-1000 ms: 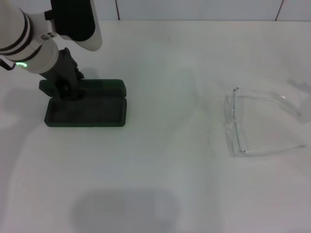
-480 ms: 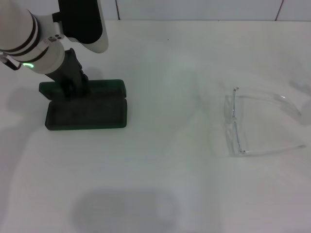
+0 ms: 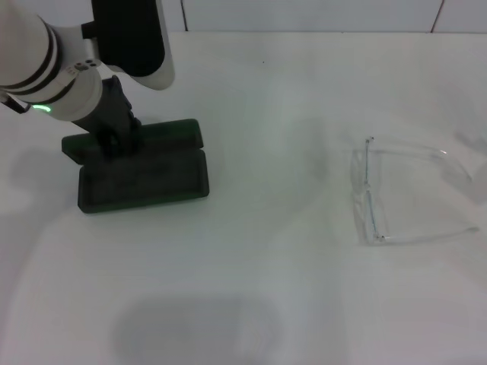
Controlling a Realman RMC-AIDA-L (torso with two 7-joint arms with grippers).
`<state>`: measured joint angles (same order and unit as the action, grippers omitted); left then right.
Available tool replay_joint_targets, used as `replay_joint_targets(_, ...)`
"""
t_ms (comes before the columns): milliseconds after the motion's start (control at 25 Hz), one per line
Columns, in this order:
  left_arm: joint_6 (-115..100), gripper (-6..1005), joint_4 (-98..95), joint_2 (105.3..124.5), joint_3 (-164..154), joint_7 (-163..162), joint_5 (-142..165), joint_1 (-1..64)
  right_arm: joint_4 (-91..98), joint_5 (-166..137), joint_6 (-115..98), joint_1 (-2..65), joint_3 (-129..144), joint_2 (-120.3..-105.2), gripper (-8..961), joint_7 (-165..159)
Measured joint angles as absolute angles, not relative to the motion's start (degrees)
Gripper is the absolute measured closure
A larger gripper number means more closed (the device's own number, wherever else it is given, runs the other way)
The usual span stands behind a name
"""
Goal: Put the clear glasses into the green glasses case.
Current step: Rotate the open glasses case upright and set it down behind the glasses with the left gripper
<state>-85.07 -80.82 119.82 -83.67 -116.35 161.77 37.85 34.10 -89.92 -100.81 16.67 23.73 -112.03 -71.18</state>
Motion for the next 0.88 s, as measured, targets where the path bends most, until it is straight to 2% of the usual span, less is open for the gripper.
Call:
replay_joint_targets(160,-87.66,793,-91.0,119.93,-89.87,-118.8,161.63,33.78,34.1,-89.9,-101.62,16.22,23.73,-112.08,313,-71.02)
replay_joint_targets(360,-88.64,794,-96.65,119.95,-98.64,-122.79,161.6,31.6,34.1,-89.9,-102.43,15.5,23.73,-112.25,322,-70.89)
replay_joint_targets(560,-88.95,794,-97.4,120.04,-106.79,-129.01,161.77,32.57,34.1,-89.9,-102.86,14.79,23.68,-112.3,323,-70.03)
replay_joint_targets(880,-85.18,794,-92.55,120.37,-111.56,-138.13,161.56,37.51,32.79,-90.02,-103.77,14.38,23.64,-112.42,323,-67.78)
